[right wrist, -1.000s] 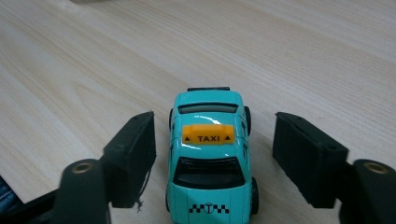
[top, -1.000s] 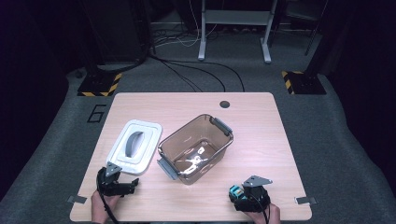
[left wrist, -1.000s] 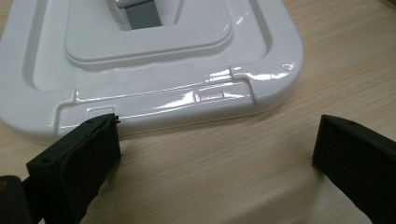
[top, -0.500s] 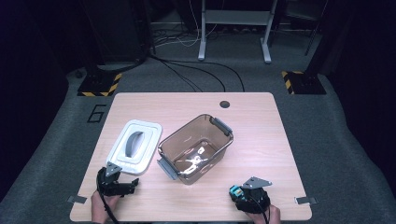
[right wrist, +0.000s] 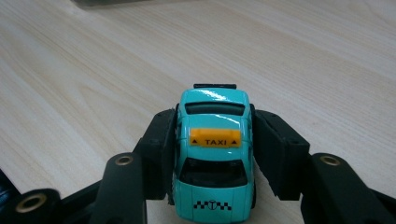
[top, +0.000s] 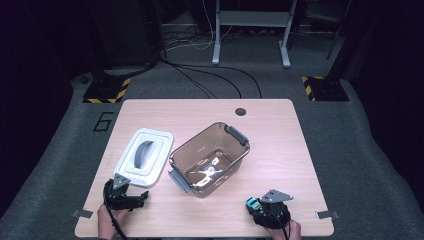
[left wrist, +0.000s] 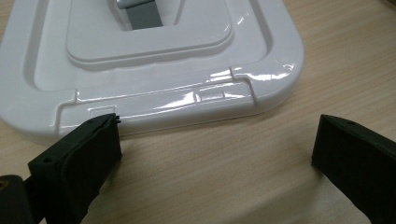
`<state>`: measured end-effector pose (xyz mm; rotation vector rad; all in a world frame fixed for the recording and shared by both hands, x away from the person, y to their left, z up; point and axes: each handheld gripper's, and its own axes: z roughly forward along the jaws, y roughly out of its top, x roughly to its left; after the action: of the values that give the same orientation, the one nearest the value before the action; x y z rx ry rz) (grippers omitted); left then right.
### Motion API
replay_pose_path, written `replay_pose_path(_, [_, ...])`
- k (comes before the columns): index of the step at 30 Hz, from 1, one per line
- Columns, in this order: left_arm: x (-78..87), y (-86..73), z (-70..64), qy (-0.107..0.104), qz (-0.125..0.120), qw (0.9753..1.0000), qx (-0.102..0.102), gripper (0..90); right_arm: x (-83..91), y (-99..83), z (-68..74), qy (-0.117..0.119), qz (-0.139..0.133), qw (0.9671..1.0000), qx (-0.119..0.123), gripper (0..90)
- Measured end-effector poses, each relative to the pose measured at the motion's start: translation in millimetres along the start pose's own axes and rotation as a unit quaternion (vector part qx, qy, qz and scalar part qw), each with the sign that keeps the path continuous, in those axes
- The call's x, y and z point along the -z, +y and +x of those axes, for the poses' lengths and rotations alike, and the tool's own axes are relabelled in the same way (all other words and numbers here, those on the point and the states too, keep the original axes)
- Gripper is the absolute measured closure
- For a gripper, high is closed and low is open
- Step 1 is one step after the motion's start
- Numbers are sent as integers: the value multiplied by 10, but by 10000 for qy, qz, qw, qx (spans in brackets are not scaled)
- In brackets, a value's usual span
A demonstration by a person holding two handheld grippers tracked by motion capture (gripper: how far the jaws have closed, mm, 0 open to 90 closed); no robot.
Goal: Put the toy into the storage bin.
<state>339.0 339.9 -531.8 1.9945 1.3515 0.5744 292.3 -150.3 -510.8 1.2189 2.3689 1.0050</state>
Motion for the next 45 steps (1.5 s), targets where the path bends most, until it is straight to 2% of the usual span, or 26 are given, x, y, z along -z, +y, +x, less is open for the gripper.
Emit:
replay_pose_path(7, [0,0,0,2,0,10000,0,10,-61,1,-5,-18,86,9999,68,496])
replay_pose_path(10, [0,0,0,2,-1,10000,1,10,-68,-9,-11,16,60,10000,-7,487])
replay_pose_path(14, [0,0,0,2,-1,10000,2,10,-55,-10,-4,-40,96,9999,-3,394])
replay_pose_path(19, [0,0,0,2,-2,10000,3,10,-25,-28,-10,-69,97,9999,6,441])
replay_pose_path(22, [0,0,0,2,-1,10000,1,10,-16,-38,-8,9,47,10000,59,512])
replay_pose_path(23, [0,0,0,2,-2,10000,2,10,-12,-37,4,-42,43,9999,85,521])
replay_pose_path(32, [0,0,1,2,-1,10000,1,10,-17,-12,22,-100,37,9997,200,526])
replay_pose_path(35, [0,0,0,3,-2,10000,3,10,-1,12,24,-91,8,9998,172,525])
replay_pose_path(40, [0,0,1,2,-2,10000,2,10,32,72,1,-152,-37,9996,246,525])
replay_pose_path(45, [0,0,0,2,-3,10000,3,10,41,137,-35,-206,-57,9995,218,525])
